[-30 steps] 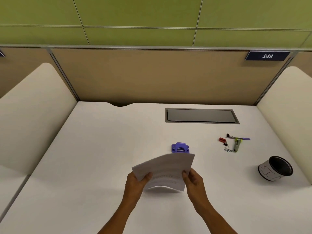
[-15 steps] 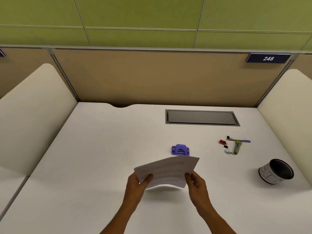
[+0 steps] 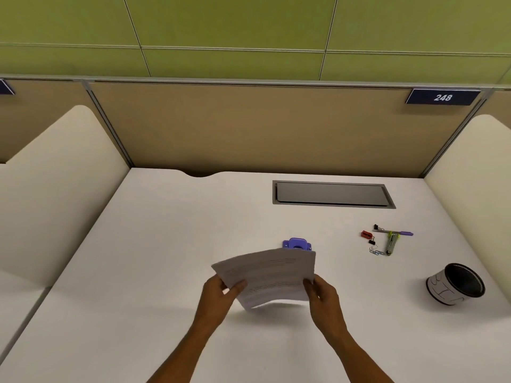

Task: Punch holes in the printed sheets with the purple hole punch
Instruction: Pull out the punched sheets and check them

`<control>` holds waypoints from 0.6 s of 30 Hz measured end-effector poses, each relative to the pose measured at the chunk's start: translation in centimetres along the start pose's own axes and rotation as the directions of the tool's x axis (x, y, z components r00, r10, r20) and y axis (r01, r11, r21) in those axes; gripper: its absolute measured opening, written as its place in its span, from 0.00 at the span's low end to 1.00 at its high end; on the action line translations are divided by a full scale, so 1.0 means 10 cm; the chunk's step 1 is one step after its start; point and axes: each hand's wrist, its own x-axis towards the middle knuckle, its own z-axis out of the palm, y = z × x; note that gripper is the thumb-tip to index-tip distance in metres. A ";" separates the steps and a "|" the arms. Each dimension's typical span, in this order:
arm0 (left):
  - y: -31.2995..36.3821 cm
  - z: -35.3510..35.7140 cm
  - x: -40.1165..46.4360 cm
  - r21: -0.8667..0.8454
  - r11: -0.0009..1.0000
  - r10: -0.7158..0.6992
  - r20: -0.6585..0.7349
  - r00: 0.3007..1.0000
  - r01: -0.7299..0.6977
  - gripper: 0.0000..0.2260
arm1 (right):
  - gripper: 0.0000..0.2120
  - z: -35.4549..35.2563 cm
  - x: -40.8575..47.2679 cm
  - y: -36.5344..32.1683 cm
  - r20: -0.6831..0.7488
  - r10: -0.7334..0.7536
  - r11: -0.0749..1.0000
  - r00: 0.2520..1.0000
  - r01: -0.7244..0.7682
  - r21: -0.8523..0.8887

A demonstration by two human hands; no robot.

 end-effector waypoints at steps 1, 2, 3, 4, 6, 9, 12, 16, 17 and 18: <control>0.09 -0.07 0.04 0.076 0.994 0.081 -0.027 0.996 -0.079 0.11 | 0.12 -0.04 0.03 -0.07 -0.002 -0.033 0.999 0.999 0.033 -0.023; 0.19 -0.14 0.09 0.153 0.974 0.175 -0.046 0.983 -0.166 0.12 | 0.12 -0.08 0.07 -0.14 0.001 -0.065 0.997 0.998 0.065 -0.049; 0.31 -0.21 0.12 0.213 0.945 0.264 -0.051 0.963 -0.248 0.15 | 0.12 -0.12 0.10 -0.21 0.008 -0.096 0.992 0.995 0.096 -0.080; 0.43 -0.28 0.14 0.257 0.914 0.336 -0.053 0.940 -0.312 0.20 | 0.12 -0.16 0.14 -0.29 0.013 -0.128 0.985 0.992 0.129 -0.115; 0.68 -0.40 0.18 0.287 0.882 0.411 -0.082 0.908 -0.374 0.29 | 0.12 -0.25 0.18 -0.46 0.011 -0.209 0.961 0.978 0.208 -0.185; 0.95 -0.55 0.23 0.332 0.851 0.458 -0.089 0.884 -0.407 0.29 | 0.20 -0.38 0.17 -0.70 0.010 -0.347 0.912 0.938 0.340 -0.229; 1.03 -0.53 0.21 0.500 0.727 0.474 0.130 0.871 -0.471 0.25 | 0.27 -0.46 0.12 -0.80 0.040 -0.387 0.872 0.921 0.380 -0.307; 0.94 -0.31 0.17 0.451 0.776 0.383 0.217 0.898 -0.440 0.20 | 0.16 -0.42 0.10 -0.76 0.097 -0.348 0.841 0.933 0.356 -0.408; 0.91 -0.28 0.17 0.446 0.778 0.387 0.213 0.897 -0.442 0.17 | 0.15 -0.40 0.09 -0.74 0.104 -0.343 0.835 0.933 0.354 -0.422; 0.86 -0.26 0.18 0.447 0.771 0.402 0.211 0.891 -0.454 0.13 | 0.15 -0.38 0.09 -0.72 0.108 -0.342 0.828 0.934 0.353 -0.436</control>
